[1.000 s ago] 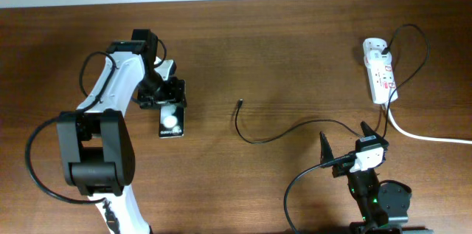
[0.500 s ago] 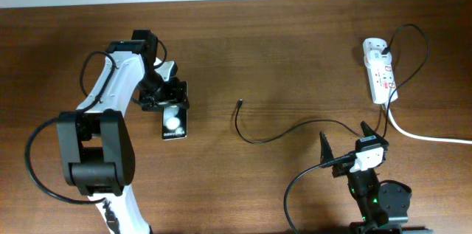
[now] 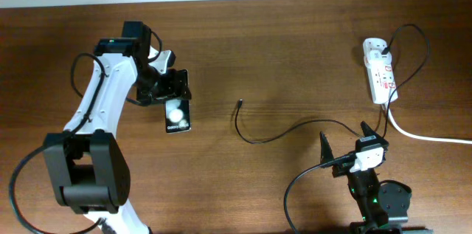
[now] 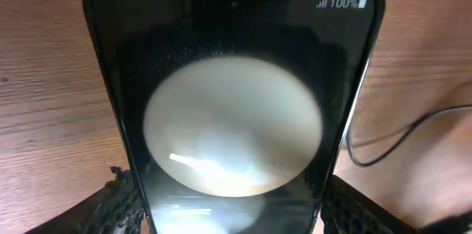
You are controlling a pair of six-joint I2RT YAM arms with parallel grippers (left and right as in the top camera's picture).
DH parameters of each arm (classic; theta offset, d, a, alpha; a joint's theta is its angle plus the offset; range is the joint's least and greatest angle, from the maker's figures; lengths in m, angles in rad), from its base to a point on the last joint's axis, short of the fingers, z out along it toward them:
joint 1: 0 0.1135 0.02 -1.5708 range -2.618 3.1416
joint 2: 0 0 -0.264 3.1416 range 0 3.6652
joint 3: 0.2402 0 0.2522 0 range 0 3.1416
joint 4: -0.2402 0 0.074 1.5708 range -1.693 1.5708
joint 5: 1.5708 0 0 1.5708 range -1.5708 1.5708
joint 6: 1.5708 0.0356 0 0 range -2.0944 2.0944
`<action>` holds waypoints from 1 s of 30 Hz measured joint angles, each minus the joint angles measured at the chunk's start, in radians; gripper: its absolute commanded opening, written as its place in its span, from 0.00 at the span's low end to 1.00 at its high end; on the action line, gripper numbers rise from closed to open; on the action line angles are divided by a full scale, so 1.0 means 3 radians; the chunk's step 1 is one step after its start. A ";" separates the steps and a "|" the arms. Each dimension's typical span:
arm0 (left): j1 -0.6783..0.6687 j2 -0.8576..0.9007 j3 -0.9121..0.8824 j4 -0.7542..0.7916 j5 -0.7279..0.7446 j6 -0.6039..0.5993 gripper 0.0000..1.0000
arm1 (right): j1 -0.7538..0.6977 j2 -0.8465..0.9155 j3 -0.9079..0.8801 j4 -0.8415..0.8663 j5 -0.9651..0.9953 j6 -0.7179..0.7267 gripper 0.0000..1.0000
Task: Plug charger to phone and switch on socket
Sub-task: 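Lift the phone with the left gripper and tilt it upright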
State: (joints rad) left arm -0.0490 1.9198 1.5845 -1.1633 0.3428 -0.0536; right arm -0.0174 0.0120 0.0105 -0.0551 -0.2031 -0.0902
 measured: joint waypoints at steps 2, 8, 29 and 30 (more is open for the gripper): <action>0.0000 -0.0001 -0.0001 0.0000 0.0095 -0.0001 0.51 | 0.0000 0.0000 0.0000 0.0000 0.0000 0.0001 0.98; 0.0000 -0.0001 0.0000 0.0003 0.0273 -0.0141 0.51 | 0.0000 0.0000 -0.0001 0.0000 0.0000 0.0000 0.99; 0.0000 -0.0001 0.0000 0.0004 0.1483 -0.0549 0.33 | 0.0000 0.0000 -0.0001 0.0000 -0.0001 0.0000 0.99; 0.0000 -0.0001 0.0000 0.0003 0.1532 -0.0605 0.31 | 0.0000 0.0000 -0.0001 0.0000 -0.0001 0.0001 0.99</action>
State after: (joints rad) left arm -0.0490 1.9194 1.5845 -1.1625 0.8024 -0.2352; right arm -0.0174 0.0120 0.0101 -0.0551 -0.2035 -0.0898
